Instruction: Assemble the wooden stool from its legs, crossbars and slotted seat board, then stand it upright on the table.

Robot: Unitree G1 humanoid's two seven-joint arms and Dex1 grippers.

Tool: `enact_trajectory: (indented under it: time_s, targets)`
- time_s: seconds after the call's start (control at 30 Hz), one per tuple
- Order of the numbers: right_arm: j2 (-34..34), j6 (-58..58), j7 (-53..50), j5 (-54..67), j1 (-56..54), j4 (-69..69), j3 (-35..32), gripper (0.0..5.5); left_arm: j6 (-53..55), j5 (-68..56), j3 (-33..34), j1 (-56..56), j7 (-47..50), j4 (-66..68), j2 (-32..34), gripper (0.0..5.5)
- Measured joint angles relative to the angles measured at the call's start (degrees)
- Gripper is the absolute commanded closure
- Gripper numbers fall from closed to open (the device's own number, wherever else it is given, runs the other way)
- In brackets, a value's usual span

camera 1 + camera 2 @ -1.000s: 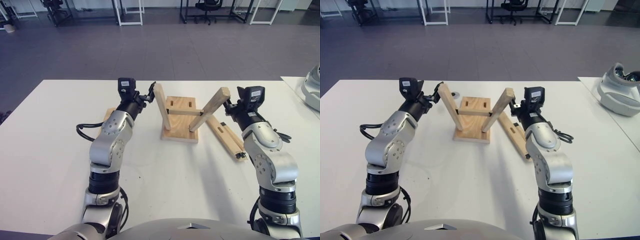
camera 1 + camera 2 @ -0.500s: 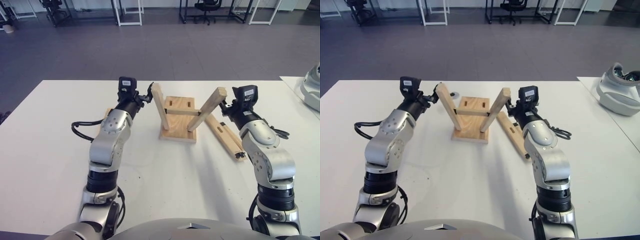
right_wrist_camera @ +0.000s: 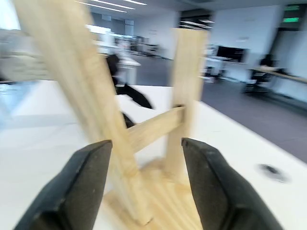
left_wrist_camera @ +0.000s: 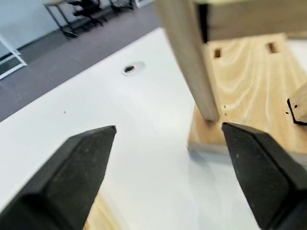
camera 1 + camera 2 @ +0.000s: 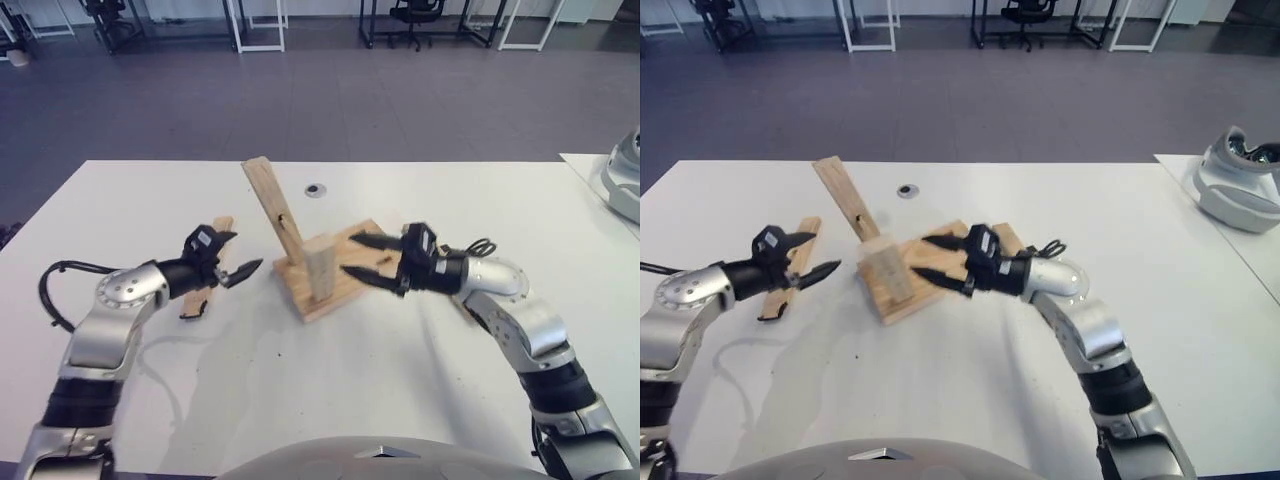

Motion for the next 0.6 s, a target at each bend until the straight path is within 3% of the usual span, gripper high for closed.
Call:
enact_trajectory:
  time_s: [0.1,0.2,0.37,0.5,0.6]
  targets:
    - [1.0,-1.6,-8.3,-10.7,-4.7,10.2,1.2,2.78,0.2,2.5,-3.9,1.5,-3.0,-3.1,3.7,1.41]
    - [-2.4,-5.1,-16.5,-20.7,-9.2,27.7,-0.8,2.78,0.4,5.8,-8.6,3.6,-4.7,-6.3,5.5,1.41]
    - [-3.4,-17.9,-18.5,-32.7,-13.5,47.1,4.1,2.78,2.6,2.1,-12.8,7.8,-12.8,-13.6,9.4,1.41]
    - [-1.8,-26.3,-17.1,-36.1,-16.6,53.9,6.6,2.78,0.5,11.8,-19.5,0.0,-3.0,-5.6,1.3,1.41]
    - [-5.5,-29.5,-10.8,-36.0,-14.6,51.1,7.3,2.78,-4.2,20.2,-24.3,-5.1,4.6,2.5,-4.3,1.41]
